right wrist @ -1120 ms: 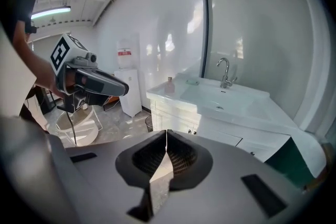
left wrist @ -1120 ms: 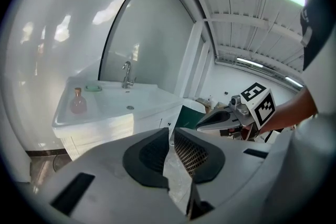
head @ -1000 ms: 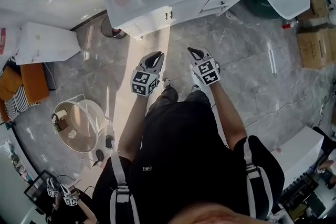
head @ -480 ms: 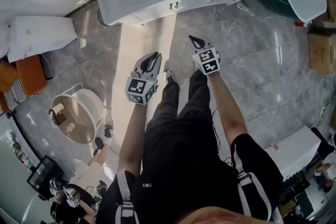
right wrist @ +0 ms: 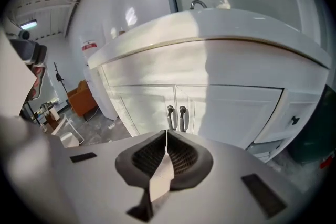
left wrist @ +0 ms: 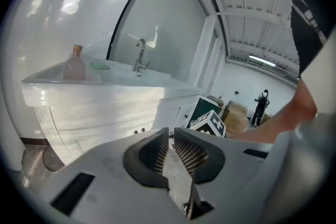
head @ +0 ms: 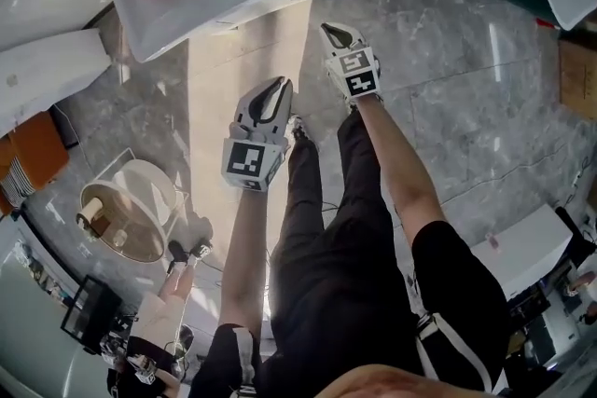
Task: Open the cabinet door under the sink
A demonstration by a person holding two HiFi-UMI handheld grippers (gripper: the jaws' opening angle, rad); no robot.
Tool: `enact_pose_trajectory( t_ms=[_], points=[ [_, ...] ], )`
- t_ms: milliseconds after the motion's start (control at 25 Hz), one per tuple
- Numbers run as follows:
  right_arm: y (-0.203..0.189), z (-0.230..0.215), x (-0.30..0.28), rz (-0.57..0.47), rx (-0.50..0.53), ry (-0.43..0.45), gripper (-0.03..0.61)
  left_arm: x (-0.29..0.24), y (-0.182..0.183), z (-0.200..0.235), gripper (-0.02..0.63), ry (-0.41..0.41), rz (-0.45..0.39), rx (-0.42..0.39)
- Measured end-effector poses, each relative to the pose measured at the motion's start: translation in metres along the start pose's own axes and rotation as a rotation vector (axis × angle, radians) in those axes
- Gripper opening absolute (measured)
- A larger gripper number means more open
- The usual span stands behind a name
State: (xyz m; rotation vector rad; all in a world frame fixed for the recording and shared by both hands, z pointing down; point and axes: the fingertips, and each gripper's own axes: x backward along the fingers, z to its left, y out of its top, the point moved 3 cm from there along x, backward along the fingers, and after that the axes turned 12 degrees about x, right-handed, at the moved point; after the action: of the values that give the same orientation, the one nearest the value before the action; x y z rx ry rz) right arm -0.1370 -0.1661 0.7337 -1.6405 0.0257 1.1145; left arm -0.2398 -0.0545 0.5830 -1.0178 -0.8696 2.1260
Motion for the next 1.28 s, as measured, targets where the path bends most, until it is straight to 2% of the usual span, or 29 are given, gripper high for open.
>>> enact_pose_trajectory(
  t_ms=[160, 240, 400, 680, 960, 1080, 1200, 1280],
  points=[
    [-0.001, -0.017, -0.042, -0.014, -0.036, -0.047, 0.069, -0.026, -0.012, 0.024, 0.040, -0.001, 0.015, -0.017],
    [0.000, -0.022, -0.057, -0.020, -0.066, -0.060, 0.095, -0.037, -0.015, 0.038, 0.040, 0.003, 0.018, -0.023],
    [0.001, -0.025, -0.085, 0.003, -0.044, -0.076, 0.114, -0.056, -0.018, 0.062, 0.040, 0.015, 0.022, -0.025],
    [0.005, -0.042, -0.118, 0.059, -0.049, -0.163, 0.113, -0.062, -0.031, 0.067, 0.040, 0.012, 0.046, -0.027],
    [0.013, -0.047, -0.128, 0.037, -0.130, -0.167, 0.106, -0.065, -0.032, 0.073, 0.040, 0.016, 0.048, -0.012],
    [0.011, -0.046, -0.127, 0.027, -0.130, -0.178, 0.101, -0.066, -0.032, 0.074, 0.040, 0.017, 0.044, -0.017],
    [0.007, -0.044, -0.121, -0.021, -0.166, -0.180, 0.101, -0.067, -0.035, 0.073, 0.040, 0.020, 0.045, -0.009],
    [0.000, -0.040, -0.111, -0.040, -0.155, -0.178, 0.100, -0.067, -0.039, 0.070, 0.040, 0.020, 0.049, 0.001]
  ],
)
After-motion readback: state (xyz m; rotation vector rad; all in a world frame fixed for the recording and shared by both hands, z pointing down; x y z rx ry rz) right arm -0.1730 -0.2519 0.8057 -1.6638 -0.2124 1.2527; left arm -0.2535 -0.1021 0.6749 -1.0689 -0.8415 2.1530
